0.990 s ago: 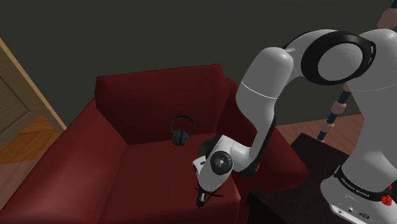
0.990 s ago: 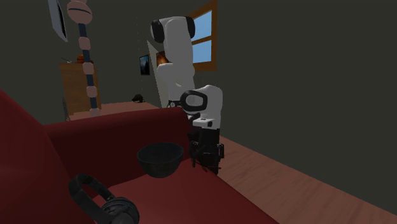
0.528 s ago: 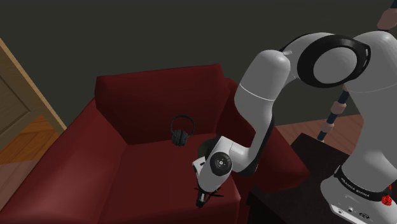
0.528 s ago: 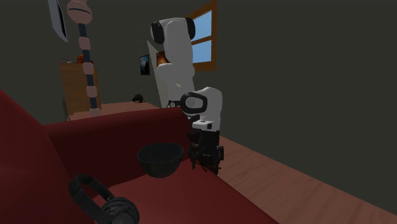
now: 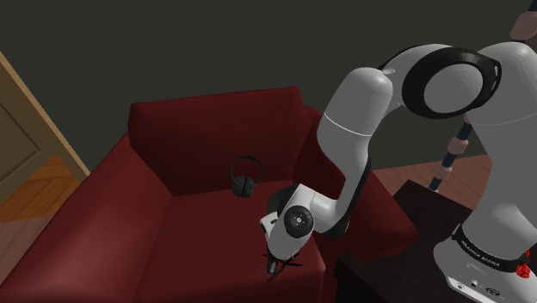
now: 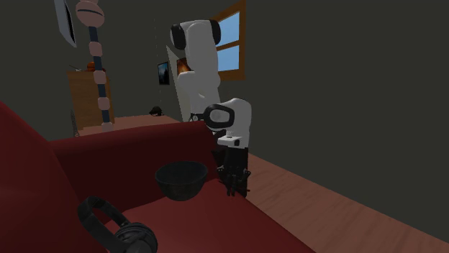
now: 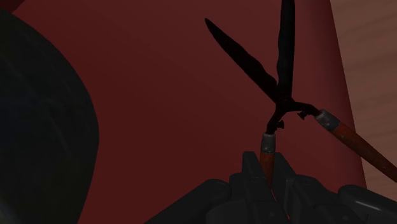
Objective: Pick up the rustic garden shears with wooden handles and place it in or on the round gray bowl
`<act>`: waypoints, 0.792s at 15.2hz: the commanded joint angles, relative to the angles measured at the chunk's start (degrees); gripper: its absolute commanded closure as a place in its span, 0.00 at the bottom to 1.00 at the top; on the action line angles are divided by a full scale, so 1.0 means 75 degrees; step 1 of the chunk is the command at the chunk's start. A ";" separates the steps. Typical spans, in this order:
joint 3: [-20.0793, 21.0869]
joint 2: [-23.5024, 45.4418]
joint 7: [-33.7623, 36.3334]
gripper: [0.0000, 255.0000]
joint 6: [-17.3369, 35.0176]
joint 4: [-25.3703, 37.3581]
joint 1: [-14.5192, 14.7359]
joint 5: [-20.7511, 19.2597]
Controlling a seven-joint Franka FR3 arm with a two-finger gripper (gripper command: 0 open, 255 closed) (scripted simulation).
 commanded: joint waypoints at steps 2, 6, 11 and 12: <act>0.0000 0.0000 -0.0001 1.00 0.0000 0.0000 0.0000 0.0001; 0.0138 -0.0322 -0.0309 1.00 -0.0055 -0.0222 -0.0117 0.0321; 0.0412 -0.0855 -0.0877 1.00 -0.0166 -0.0560 -0.0345 0.0914; 0.0471 -0.0961 -0.0994 1.00 -0.0190 -0.0624 -0.0394 0.1038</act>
